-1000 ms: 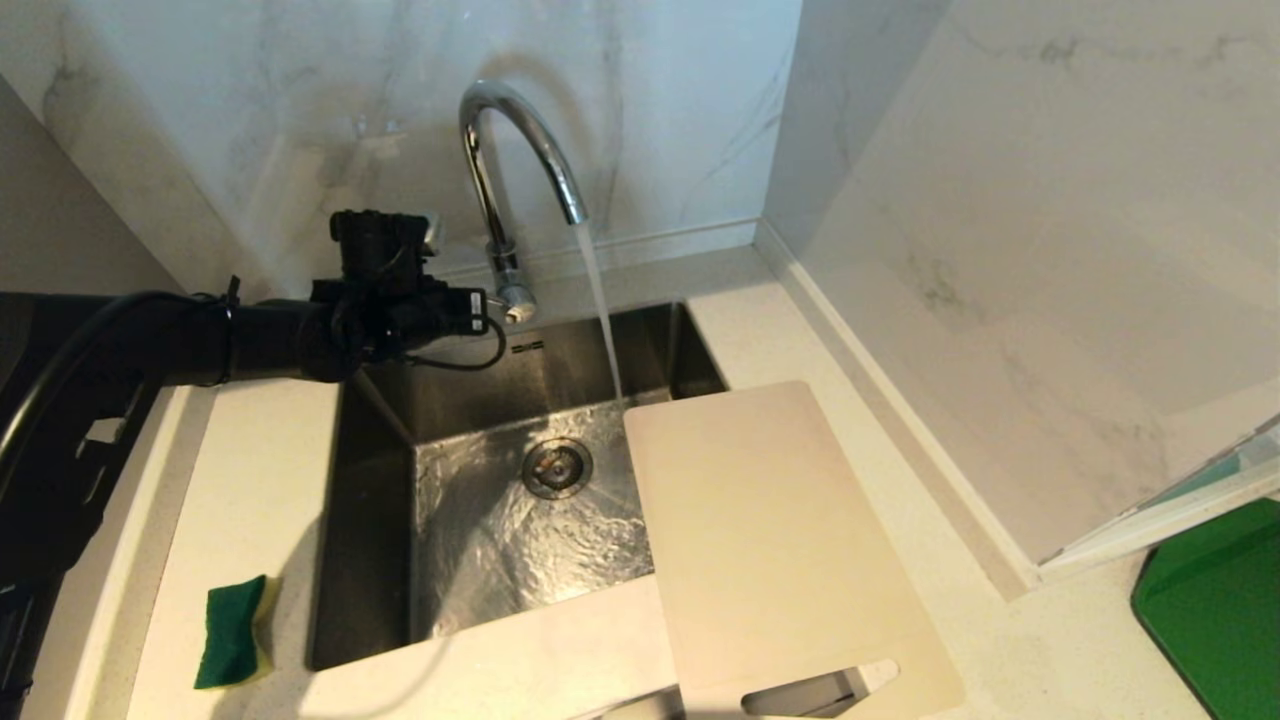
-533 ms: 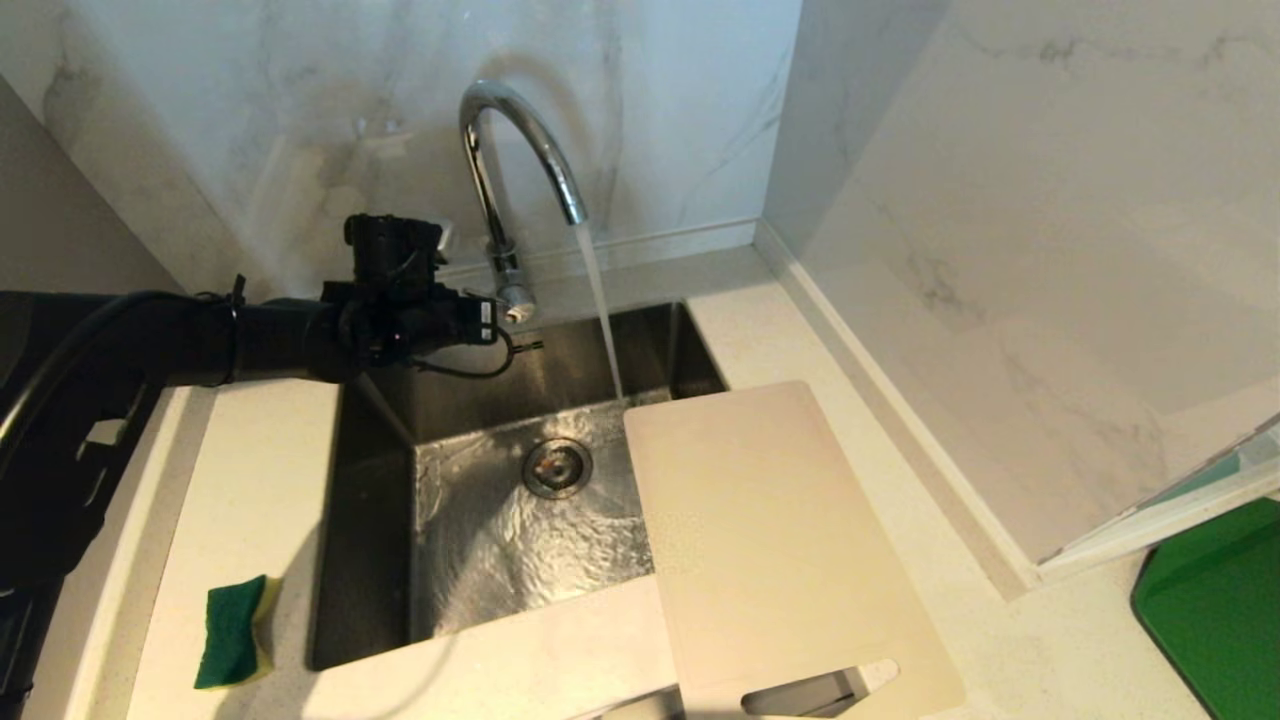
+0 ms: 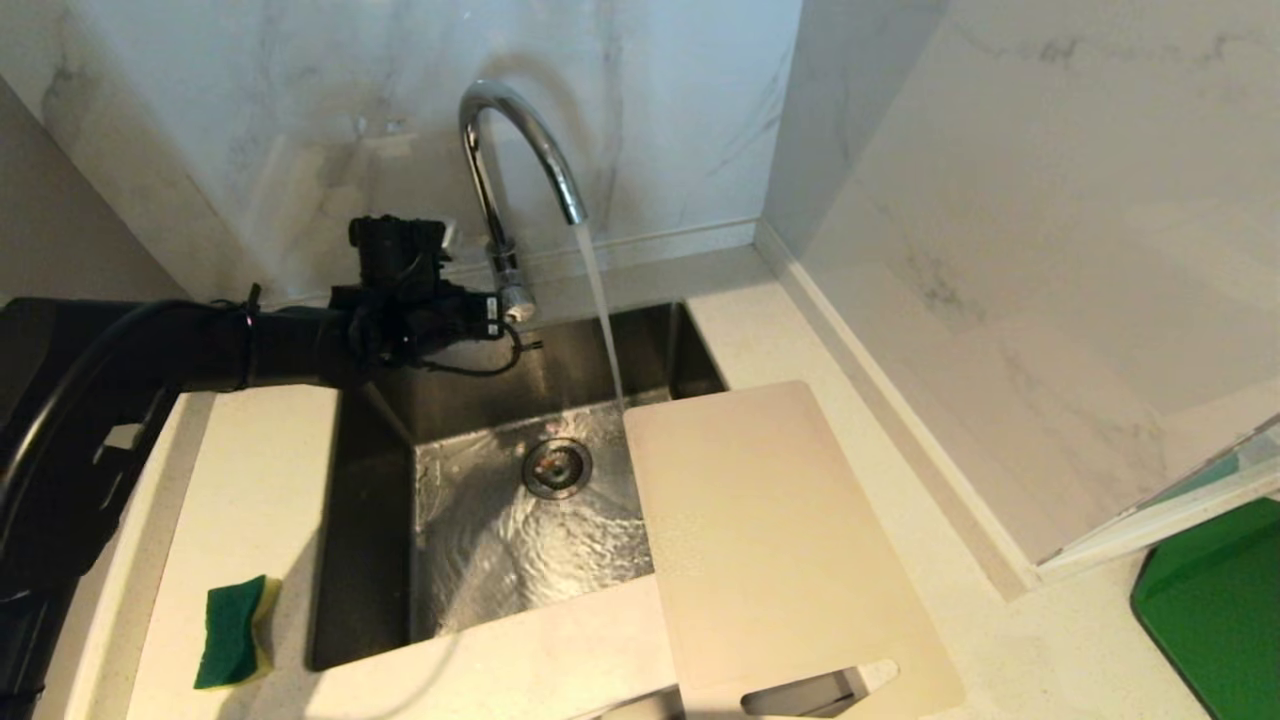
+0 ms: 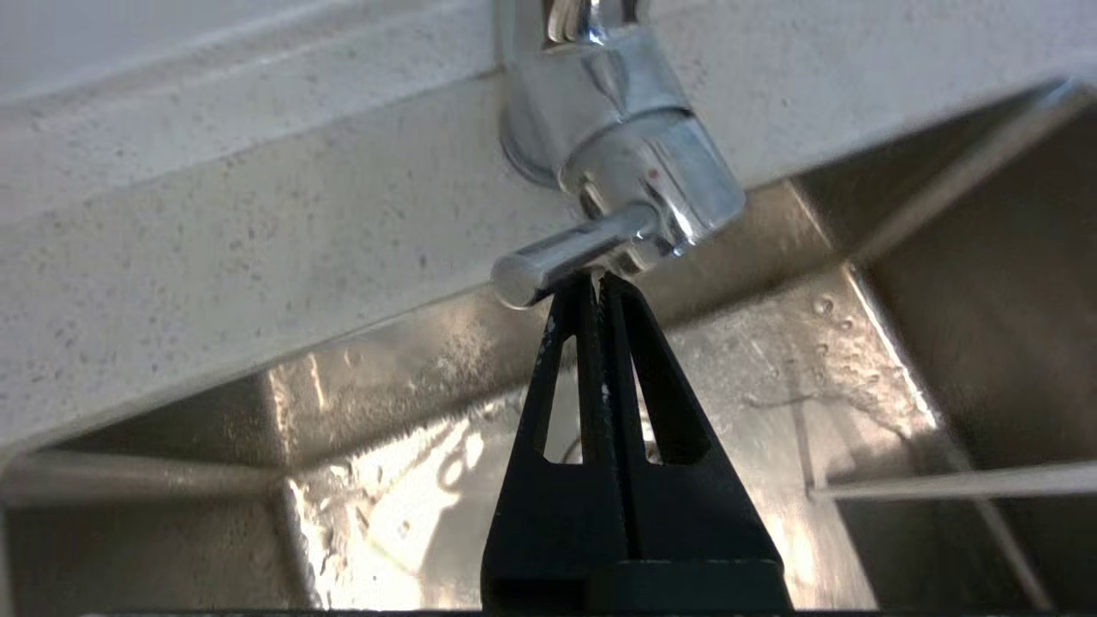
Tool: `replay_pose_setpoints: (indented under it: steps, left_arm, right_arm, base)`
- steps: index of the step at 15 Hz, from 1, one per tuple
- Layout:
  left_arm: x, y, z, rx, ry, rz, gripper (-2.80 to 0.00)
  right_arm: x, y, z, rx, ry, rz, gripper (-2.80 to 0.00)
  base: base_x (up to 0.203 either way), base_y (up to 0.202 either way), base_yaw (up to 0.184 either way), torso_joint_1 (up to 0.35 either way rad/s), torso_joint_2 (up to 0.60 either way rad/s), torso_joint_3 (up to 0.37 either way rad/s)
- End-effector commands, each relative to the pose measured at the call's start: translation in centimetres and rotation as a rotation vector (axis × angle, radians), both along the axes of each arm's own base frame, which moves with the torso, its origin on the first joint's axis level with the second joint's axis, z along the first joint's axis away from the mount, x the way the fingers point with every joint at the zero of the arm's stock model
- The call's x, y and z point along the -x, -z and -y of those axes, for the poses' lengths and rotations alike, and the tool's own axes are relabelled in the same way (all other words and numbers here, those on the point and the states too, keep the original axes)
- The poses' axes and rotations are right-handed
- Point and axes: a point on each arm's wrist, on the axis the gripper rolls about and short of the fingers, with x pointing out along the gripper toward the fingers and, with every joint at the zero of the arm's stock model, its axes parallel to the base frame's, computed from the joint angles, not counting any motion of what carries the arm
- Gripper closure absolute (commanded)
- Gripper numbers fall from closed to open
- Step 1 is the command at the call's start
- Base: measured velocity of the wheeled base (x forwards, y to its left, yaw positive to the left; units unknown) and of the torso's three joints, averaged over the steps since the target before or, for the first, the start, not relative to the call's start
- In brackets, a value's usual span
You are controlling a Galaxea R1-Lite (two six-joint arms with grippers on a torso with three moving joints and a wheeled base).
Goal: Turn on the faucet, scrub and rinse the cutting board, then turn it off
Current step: Turn off the tap
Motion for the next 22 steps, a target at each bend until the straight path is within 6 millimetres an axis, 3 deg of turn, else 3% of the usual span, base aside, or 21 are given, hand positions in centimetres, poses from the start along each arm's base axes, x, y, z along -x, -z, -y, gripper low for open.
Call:
replay_pose_setpoints:
  steps: [1, 18, 22]
  left_arm:
    - [-0.6, 0.6, 0.0, 0.008, -0.007, 0.022, 0.00]
    - [-1.3, 0.3, -0.7, 0.038, -0.041, 0.116, 0.00]
    - [-0.1, -1.8, -0.9, 0.045, -0.042, 0.133, 0.00]
  right_arm:
    - [0.0, 0.0, 0.0, 0.000, 0.000, -0.001, 0.00]
    - [0.0, 0.0, 0.0, 0.004, 0.000, -0.001, 0.00]
    - [0.0, 0.0, 0.0, 0.003, 0.000, -0.002, 0.00]
  base:
    - [0.000, 0.000, 0.000, 0.000, 0.00, 0.000]
    - [0.000, 0.000, 0.000, 0.000, 0.00, 0.000]
    - [0.000, 0.000, 0.000, 0.000, 0.00, 0.000]
